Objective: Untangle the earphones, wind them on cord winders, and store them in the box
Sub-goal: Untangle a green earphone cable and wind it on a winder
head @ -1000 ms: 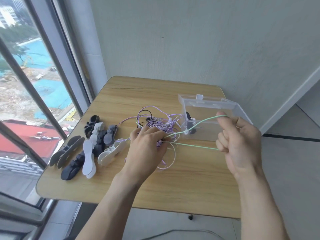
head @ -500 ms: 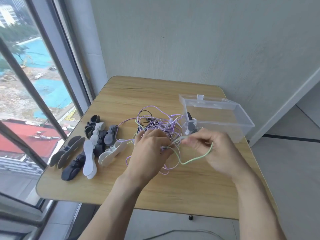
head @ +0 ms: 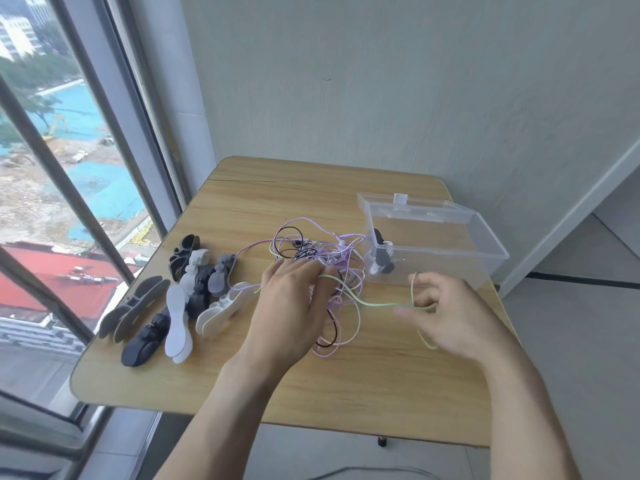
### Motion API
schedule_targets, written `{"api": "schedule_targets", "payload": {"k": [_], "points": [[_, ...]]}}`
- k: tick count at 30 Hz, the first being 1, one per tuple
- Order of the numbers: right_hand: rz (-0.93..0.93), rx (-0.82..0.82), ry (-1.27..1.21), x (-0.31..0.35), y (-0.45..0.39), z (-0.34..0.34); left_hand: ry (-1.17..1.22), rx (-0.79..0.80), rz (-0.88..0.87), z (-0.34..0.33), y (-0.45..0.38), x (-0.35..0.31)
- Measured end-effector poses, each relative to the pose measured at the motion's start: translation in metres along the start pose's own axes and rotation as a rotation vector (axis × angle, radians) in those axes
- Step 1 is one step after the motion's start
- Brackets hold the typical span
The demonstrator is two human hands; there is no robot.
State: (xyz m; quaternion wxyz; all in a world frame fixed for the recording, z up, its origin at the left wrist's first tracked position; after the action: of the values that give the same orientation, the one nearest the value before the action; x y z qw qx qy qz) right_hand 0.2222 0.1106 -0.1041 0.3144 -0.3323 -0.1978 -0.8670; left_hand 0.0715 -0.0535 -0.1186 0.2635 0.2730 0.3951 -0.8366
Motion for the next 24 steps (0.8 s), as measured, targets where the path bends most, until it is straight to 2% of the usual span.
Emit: {"api": "schedule_targets", "payload": {"k": [3,6,8,11,14,18,22,24], "points": [[0.066,0.142,0.042,0.003,0.007,-0.001,-0.09,0.041,-0.048,-0.002,0.004,-0.015],[0.172,0.265,-0.173,0.015,0.014,-0.008,-0.179,0.14,-0.148,-0.01,0.014,-0.025],[0.261,0.232,-0.341,0.023,0.013,-0.014,-0.174,0.216,-0.169,-0.017,0.02,-0.028],[0.382,0.116,-0.379,0.035,0.014,-0.022,-0.149,0.232,-0.166,-0.02,0.02,-0.032],[0.34,0.078,-0.606,0.038,0.012,-0.024,-0.173,0.227,-0.125,-0.019,0.019,-0.023],[0.205,0.288,-0.881,0.037,0.01,-0.016,-0.203,0.191,-0.05,-0.017,0.015,-0.009],[0.169,0.395,-1.196,0.032,0.011,-0.006,-0.173,0.055,0.002,-0.005,0.005,0.003],[0.128,0.429,-1.232,0.03,0.012,0.001,-0.183,0.027,0.023,0.0,0.002,0.013]]}}
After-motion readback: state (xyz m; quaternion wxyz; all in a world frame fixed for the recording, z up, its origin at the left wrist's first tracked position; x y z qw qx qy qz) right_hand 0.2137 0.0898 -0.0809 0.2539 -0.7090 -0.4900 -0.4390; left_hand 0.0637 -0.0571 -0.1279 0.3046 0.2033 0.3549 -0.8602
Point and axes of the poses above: each hand's wrist, its own y-axis away from the middle knuckle, its own z-axis out of the back of the hand, x = y × z, the point moved 2 cm from there along -y, towards the middle knuckle, and after that the axes turned 5 degrees about -x, right-handed, at the moved point
